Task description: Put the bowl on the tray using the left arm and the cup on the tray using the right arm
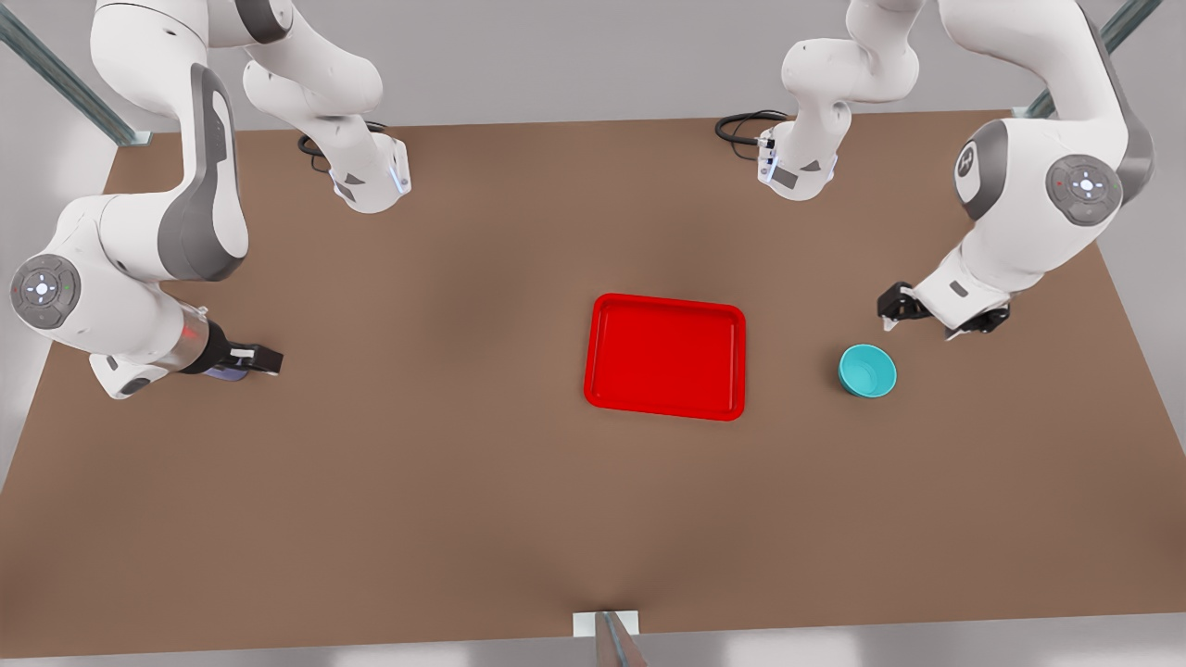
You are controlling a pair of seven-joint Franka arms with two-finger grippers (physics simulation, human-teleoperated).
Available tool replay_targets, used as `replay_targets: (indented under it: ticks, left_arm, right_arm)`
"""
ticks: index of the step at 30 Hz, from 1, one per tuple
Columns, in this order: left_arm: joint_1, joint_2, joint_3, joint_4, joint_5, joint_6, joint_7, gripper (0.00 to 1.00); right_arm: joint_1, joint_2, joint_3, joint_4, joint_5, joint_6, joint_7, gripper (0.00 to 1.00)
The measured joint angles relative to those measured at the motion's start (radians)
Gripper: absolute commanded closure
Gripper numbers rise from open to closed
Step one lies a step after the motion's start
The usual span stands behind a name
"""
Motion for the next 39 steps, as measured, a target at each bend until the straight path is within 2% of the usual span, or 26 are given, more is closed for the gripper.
replay_targets:
  ticks: [2, 4, 8, 12, 18, 19, 20, 21, 22, 26, 39]
  left_arm:
    - [0.009, 0.033, 0.009, -0.027, 0.003, -0.015, 0.001, 0.0]
    - [0.064, 0.083, 0.011, -0.209, 0.012, -0.019, -0.001, 0.0]
    - [0.238, 0.137, 0.011, -0.503, -0.03, 0.466, 0.218, 0.0]
    - [0.286, 0.244, 0.011, -0.521, -0.109, 0.641, 0.275, 0.0]
    - [0.287, 0.329, 0.011, -0.52, -0.194, 0.701, 0.275, 0.0]
    - [0.287, 0.338, 0.009, -0.52, -0.202, 0.708, 0.275, 0.06]
    - [0.287, 0.341, 0.009, -0.52, -0.208, 0.709, 0.275, 0.27]
    - [0.286, 0.345, 0.009, -0.52, -0.212, 0.709, 0.275, 0.54]
    - [0.285, 0.351, 0.008, -0.519, -0.215, 0.708, 0.274, 0.69]
    - [0.285, 0.365, 0.005, -0.513, -0.243, 0.708, 0.272, 0.79]
    - [0.276, 0.377, 0.003, -0.439, -0.235, 0.612, 0.245, 0.79]
  right_arm:
    - [0.0, 0.0, 0.0, 0.0, -0.001, 0.0, 0.0, 0.0]
    - [-0.002, 0.0, 0.0, 0.0, 0.0, -0.002, 0.0, 0.0]
    - [0.0, 0.0, 0.0, 0.0, -0.001, 0.0, 0.0, 0.0]
    - [0.0, 0.0, 0.0, 0.0, 0.001, 0.003, 0.0, 0.0]
    - [0.001, 0.0, 0.0, 0.0, 0.001, 0.003, 0.002, 0.0]
    - [0.001, 0.0, 0.0, 0.0, 0.001, 0.002, 0.0, 0.0]
    - [0.0, 0.0, 0.0, 0.0, 0.001, 0.002, 0.0, 0.0]
    - [0.0, 0.0, 0.0, 0.0, 0.001, 0.002, 0.0, 0.0]
    - [0.0, 0.0, 0.0, 0.0, 0.001, 0.002, 0.0, 0.0]
    - [0.0, 0.0, 0.0, 0.0, 0.001, 0.0, 0.001, 0.0]
    - [0.001, 0.001, 0.0, 0.0, 0.001, 0.005, 0.002, 0.0]
